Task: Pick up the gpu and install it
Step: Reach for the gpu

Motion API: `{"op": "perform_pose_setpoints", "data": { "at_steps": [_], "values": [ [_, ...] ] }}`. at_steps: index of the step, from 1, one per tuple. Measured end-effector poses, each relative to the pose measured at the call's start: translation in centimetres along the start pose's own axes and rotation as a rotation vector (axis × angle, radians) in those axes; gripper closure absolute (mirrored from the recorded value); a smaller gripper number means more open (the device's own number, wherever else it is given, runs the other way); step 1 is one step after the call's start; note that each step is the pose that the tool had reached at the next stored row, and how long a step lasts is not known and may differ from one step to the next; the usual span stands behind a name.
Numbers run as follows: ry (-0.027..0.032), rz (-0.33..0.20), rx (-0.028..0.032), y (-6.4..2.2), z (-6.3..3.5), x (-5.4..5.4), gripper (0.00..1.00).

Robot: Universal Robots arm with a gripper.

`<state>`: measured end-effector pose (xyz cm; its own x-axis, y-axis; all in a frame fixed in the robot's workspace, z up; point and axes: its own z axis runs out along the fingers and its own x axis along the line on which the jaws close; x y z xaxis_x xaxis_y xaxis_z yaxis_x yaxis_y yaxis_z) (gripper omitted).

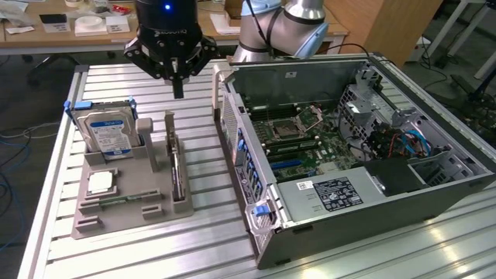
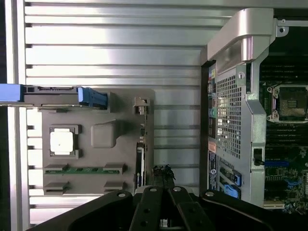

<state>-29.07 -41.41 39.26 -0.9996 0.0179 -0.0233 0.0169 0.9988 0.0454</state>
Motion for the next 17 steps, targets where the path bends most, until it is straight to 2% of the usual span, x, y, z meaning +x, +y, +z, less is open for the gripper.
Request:
{"op": "perform_pose_setpoints", "data": {
  "at_steps": [12,17],
  "values": [
    [0.0006,-0.012,-0.0002,-0.18,-0.06,2.7,0.89],
    [0.0007,-0.015,-0.0004,-0.21,-0.07,3.0,0.89]
  ]
}}
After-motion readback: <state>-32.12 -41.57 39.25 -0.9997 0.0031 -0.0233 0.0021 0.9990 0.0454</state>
